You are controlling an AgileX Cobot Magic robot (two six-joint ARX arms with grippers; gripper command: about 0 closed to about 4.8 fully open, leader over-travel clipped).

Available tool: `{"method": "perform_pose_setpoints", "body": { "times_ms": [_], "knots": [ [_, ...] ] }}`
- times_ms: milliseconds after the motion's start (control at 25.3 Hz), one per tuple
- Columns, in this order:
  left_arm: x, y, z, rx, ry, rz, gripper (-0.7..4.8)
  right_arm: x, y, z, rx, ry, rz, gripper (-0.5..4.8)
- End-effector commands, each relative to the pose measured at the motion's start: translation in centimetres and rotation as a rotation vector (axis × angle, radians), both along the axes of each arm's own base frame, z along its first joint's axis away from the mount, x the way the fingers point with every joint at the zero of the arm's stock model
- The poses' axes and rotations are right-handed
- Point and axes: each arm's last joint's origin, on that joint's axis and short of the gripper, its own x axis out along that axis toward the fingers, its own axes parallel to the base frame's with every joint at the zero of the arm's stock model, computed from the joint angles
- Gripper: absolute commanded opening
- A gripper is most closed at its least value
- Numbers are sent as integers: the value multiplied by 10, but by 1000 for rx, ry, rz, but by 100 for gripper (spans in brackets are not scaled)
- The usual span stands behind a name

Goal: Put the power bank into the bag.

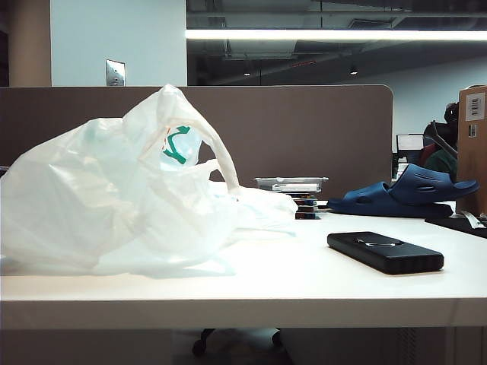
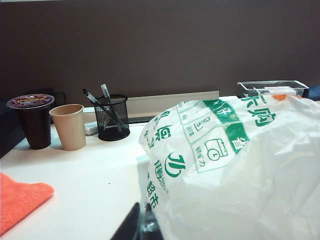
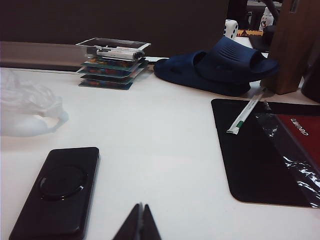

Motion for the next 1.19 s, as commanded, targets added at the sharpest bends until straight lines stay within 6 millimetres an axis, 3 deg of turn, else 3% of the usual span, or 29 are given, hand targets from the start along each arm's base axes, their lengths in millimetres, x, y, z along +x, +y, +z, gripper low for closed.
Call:
{"method": "perform_pose_setpoints", "body": {
  "times_ms": [40, 711, 988, 1185],
  "knots": [
    [0, 0, 1, 3, -14, -3, -6, 0, 0, 0, -2, -17, -2, -8],
    [-1, -3, 2, 8, -14, -100, -6, 0, 0, 2, 4, -35, 7, -8],
    [-2, -6, 2, 24, -13, -225, -6, 0, 1, 13, 109, -93, 27, -8],
    [-3, -9, 2, 37, -14, -321, -6, -3, 1, 38, 151, -151, 30, -8]
  ]
}}
